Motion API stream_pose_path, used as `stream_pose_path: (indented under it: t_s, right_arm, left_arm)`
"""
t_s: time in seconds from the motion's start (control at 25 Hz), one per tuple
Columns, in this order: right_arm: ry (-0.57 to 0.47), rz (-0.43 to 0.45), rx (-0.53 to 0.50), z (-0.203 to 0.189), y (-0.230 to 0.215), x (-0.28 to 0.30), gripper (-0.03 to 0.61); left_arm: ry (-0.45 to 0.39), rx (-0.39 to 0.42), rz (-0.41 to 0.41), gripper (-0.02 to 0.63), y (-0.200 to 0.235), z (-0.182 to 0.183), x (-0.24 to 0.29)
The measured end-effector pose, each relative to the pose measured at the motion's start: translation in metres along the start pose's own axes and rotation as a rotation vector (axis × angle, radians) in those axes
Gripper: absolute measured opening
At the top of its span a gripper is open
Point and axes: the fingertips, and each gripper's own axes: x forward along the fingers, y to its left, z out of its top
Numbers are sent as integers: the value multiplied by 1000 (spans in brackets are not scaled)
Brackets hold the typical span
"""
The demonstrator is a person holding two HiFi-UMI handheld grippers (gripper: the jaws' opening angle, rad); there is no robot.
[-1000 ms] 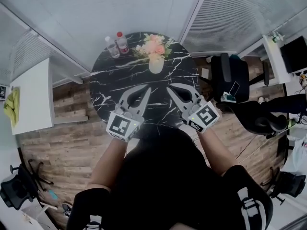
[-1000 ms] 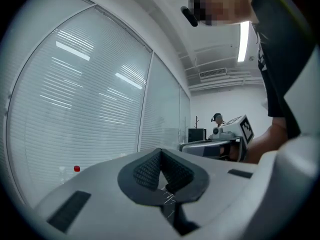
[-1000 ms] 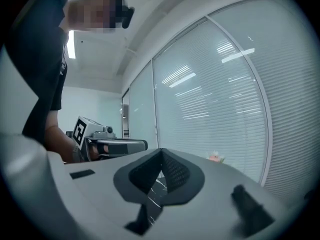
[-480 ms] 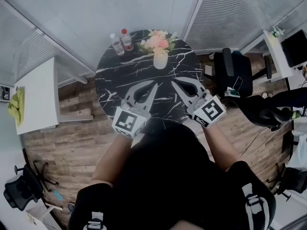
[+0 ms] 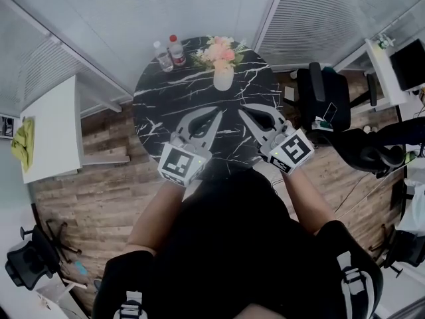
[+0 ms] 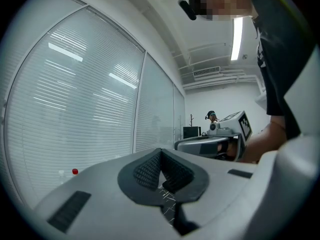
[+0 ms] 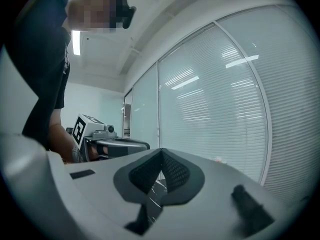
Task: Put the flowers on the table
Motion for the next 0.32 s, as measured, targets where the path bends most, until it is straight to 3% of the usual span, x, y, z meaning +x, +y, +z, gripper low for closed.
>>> stream_pose_path:
  t_s: [0.32]
  right_arm:
    - [-1,5,-7,2,0,1,20]
  left_arm:
    - [3,-4,-1,11,2,-1,1]
